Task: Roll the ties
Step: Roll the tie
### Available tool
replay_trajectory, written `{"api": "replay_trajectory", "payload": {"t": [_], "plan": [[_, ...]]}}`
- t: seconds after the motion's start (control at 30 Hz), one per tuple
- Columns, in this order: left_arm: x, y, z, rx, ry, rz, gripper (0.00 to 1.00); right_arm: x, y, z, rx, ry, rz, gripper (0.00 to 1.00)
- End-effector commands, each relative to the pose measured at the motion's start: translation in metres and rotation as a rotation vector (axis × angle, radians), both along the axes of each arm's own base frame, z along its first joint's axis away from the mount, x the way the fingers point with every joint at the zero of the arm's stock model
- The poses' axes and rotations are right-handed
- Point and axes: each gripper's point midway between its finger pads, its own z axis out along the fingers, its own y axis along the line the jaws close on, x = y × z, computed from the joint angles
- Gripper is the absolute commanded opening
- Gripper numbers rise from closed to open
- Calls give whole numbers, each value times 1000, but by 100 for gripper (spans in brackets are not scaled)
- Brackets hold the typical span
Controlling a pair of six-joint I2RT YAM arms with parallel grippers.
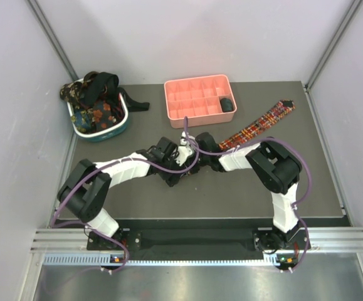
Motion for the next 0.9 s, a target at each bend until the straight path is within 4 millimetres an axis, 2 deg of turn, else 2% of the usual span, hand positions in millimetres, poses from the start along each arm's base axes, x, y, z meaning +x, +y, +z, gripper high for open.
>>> {"api": "replay_trajectory", "payload": {"t": [0.0,0.13,0.27,0.47,0.67,0.7,0.8,0.87], "plan": [[15,6,-2,60,-44,26,75,4,4,8,36,-35,11,20],[10,13,-8,96,-19,35,68,4,3,7,30,-36,8,25],[8,17,-4,109,-14,58,53,5,0,4,3,-45,-3,36],[4,18,2,109,3,66,51,6,-6,1,-35,-52,-14,38],[-3,18,0,119,26,50,51,9,-14,-2,-52,-52,-36,34],[-4,18,-1,119,31,48,51,9,-14,-1,-47,-52,-36,27],[-4,16,-1,113,28,44,56,8,-14,-1,-38,-44,-32,14],[-3,12,2,93,19,37,66,4,-12,-1,-18,-26,-26,11]]}}
